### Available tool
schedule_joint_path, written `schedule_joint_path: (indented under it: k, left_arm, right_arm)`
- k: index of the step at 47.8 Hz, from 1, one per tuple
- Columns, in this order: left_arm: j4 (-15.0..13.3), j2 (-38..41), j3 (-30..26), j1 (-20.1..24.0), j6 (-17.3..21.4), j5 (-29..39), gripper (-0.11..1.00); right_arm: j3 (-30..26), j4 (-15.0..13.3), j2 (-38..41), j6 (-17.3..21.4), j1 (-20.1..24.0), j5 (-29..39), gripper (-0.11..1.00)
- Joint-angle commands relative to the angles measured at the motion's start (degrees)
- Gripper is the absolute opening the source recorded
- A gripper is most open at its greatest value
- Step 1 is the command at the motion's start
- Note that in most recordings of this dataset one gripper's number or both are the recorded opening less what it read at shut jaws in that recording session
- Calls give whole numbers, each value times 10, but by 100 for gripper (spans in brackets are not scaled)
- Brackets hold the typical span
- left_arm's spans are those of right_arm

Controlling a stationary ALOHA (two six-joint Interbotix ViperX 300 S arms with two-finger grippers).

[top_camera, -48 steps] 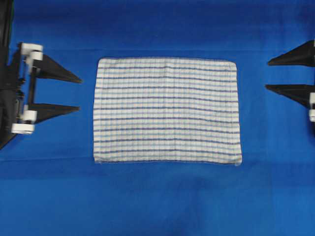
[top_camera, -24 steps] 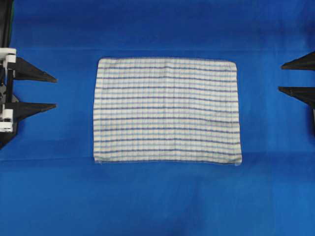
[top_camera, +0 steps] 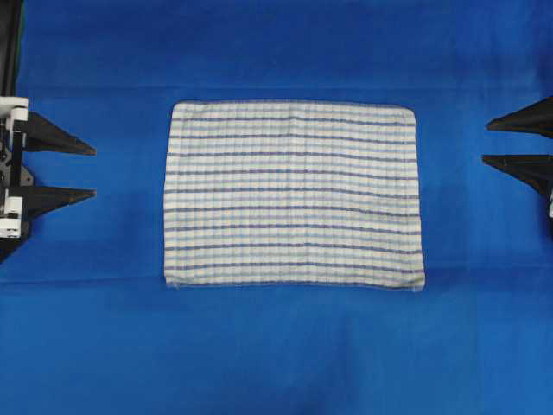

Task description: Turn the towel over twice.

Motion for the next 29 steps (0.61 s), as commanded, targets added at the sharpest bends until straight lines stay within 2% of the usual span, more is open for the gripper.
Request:
schedule_joint_path:
  k: [1, 29]
  left_arm:
    - [-1, 4, -7, 2, -1, -4, 65]
    - [-1, 4, -6, 2, -1, -4, 65]
  right_arm:
    - [-6, 0, 5, 1, -2, -6, 59]
    - [-5, -1, 9, 1, -2, -6, 58]
